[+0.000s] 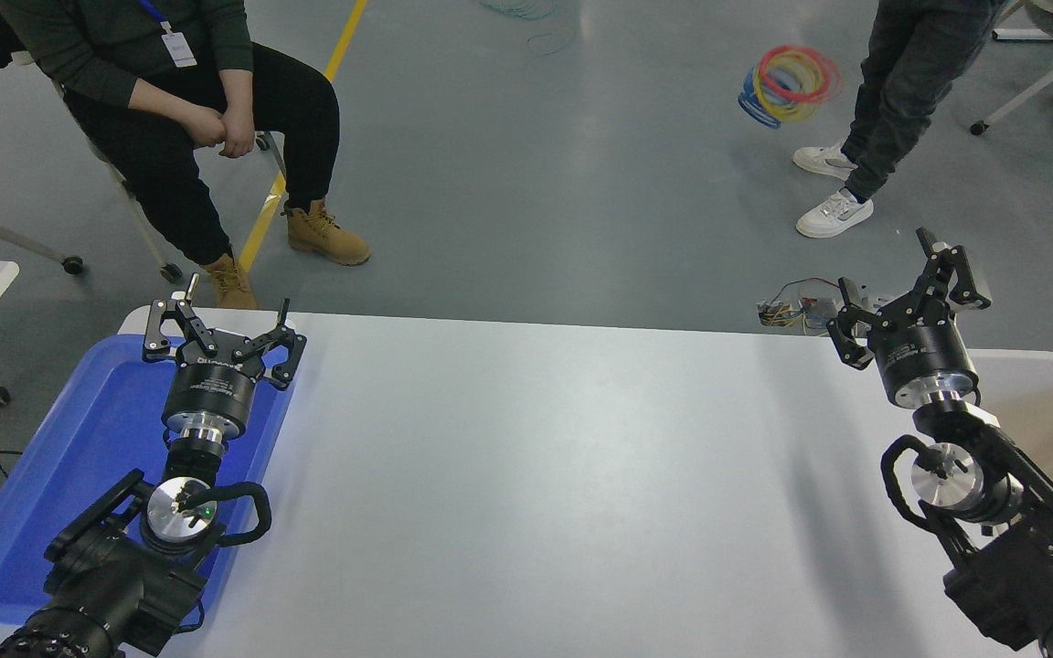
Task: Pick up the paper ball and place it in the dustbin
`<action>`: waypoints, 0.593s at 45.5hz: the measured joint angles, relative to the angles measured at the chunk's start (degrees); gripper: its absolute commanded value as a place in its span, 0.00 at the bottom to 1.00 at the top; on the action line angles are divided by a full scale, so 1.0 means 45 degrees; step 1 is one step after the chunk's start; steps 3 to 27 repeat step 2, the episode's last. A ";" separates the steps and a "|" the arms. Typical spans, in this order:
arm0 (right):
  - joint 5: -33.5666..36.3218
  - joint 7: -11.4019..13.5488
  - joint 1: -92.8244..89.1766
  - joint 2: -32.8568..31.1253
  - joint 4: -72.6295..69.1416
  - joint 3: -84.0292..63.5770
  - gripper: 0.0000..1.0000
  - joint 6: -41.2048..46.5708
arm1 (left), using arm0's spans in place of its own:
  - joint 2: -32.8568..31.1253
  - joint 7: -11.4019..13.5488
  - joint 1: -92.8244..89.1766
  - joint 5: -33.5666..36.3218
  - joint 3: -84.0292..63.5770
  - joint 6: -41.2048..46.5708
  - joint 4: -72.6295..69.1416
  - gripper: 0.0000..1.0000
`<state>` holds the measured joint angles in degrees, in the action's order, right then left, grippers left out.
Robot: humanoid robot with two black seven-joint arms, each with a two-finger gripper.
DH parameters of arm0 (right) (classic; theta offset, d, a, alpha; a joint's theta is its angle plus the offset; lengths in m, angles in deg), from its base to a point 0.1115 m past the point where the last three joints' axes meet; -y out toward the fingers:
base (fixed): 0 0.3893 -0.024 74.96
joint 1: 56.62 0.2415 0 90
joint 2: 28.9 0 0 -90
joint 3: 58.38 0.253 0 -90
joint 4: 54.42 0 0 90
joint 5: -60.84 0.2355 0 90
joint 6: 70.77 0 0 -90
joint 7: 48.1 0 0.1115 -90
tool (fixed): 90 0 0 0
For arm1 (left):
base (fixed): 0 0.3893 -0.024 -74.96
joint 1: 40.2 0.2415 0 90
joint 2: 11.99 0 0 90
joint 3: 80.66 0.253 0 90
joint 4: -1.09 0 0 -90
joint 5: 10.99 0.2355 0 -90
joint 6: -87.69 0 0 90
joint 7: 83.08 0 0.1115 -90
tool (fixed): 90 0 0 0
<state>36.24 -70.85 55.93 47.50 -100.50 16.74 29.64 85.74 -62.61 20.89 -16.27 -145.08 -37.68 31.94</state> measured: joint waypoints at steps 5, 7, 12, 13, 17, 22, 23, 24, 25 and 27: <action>0.0000 -0.0038 -0.0054 0.0016 0.0004 -0.0026 1.00 0.0005 | 0.0000 0.0000 0.0000 0.0000 0.0000 0.0000 0.0000 1.00; 0.0000 -0.0038 -0.0054 0.0016 0.0004 -0.0026 1.00 0.0005 | 0.0000 0.0000 0.0000 0.0000 0.0000 0.0000 0.0000 1.00; 0.0000 -0.0038 -0.0054 0.0016 0.0004 -0.0026 1.00 0.0005 | 0.0000 0.0000 0.0000 0.0000 0.0000 0.0000 0.0000 1.00; 0.0000 -0.0038 -0.0054 0.0016 0.0004 -0.0026 1.00 0.0005 | 0.0000 0.0000 0.0000 0.0000 0.0000 0.0000 0.0000 1.00; 0.0000 -0.0038 -0.0054 0.0016 0.0004 -0.0026 1.00 0.0005 | 0.0000 0.0000 0.0000 0.0000 0.0000 0.0000 0.0000 1.00; 0.0000 -0.0038 -0.0054 0.0016 0.0004 -0.0026 1.00 0.0005 | 0.0000 0.0000 0.0000 0.0000 0.0000 0.0000 0.0000 1.00; 0.0000 -0.0038 -0.0054 0.0016 0.0004 -0.0026 1.00 0.0005 | 0.0000 0.0000 0.0000 0.0000 0.0000 0.0000 0.0000 1.00; 0.0000 -0.0038 -0.0054 0.0016 0.0004 -0.0026 1.00 0.0005 | 0.0000 0.0000 0.0000 0.0000 0.0000 0.0000 0.0000 1.00; 0.0000 -0.0038 -0.0054 0.0016 0.0004 -0.0026 1.00 0.0005 | 0.0000 0.0000 0.0000 0.0000 0.0000 0.0000 0.0000 1.00; 0.0000 -0.0038 -0.0054 0.0016 0.0004 -0.0026 1.00 0.0005 | 0.0000 0.0000 0.0000 0.0000 0.0000 0.0000 0.0000 1.00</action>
